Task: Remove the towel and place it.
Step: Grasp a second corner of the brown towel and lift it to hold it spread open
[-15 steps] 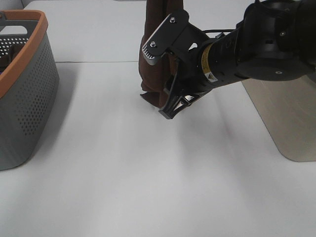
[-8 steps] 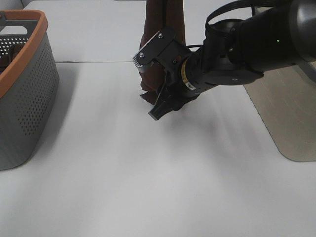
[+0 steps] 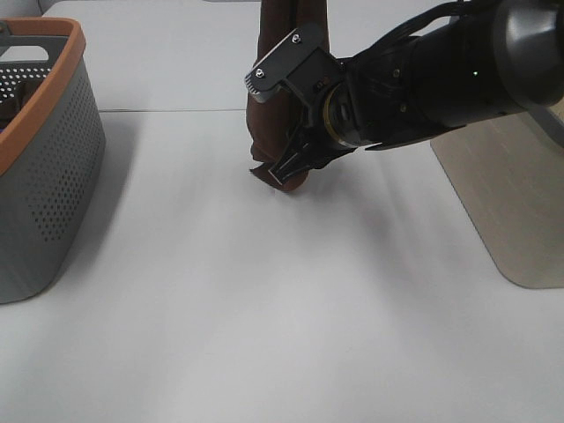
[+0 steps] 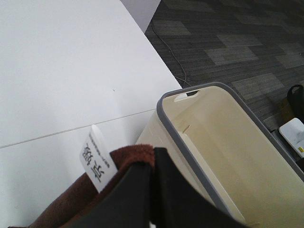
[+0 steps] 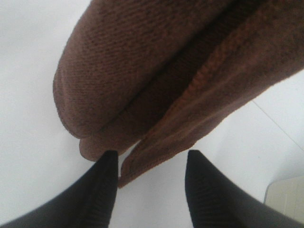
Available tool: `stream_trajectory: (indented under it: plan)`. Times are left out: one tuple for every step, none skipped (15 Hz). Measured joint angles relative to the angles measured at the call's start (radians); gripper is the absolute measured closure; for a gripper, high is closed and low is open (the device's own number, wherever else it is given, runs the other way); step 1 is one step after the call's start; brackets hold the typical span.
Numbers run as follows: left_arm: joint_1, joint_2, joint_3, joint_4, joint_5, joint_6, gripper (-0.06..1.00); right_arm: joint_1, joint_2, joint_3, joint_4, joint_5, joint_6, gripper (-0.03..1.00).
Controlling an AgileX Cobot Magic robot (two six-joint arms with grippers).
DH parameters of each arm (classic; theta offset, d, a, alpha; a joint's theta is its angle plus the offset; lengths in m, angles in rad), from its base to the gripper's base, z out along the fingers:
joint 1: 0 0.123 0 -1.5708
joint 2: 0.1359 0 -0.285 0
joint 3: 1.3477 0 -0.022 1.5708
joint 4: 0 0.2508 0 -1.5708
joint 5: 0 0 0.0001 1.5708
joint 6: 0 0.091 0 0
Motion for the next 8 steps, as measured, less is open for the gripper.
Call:
stream_trajectory:
  plan:
    - [0.0,0.0,0.0,0.0,-0.003,0.0,0.94,0.0,0.008,0.0,-0.048,-0.004,0.058,0.52]
    - [0.0,0.0,0.0,0.0,-0.004,0.001,0.94,0.0,0.013,0.0,-0.07,-0.006,0.102,0.52]
    - [0.0,0.0,0.0,0.0,-0.004,0.001,0.94,0.0,0.018,0.0,-0.079,-0.007,0.126,0.52]
    - [0.0,0.0,0.0,0.0,-0.005,0.004,0.94,0.0,0.023,0.0,-0.089,-0.006,0.134,0.52]
    - [0.0,0.0,0.0,0.0,-0.006,0.005,0.94,0.0,0.03,-0.001,-0.103,0.0,0.151,0.52]
    - [0.0,0.0,0.0,0.0,-0.008,0.009,0.94,0.0,0.045,-0.009,-0.115,0.031,0.177,0.52]
    - [0.0,0.0,0.0,0.0,-0.009,0.013,0.94,0.0,0.062,-0.013,-0.134,0.069,0.209,0.52]
    - [0.0,0.0,0.0,0.0,-0.01,0.013,0.94,0.0,0.078,-0.015,-0.157,0.105,0.25,0.52]
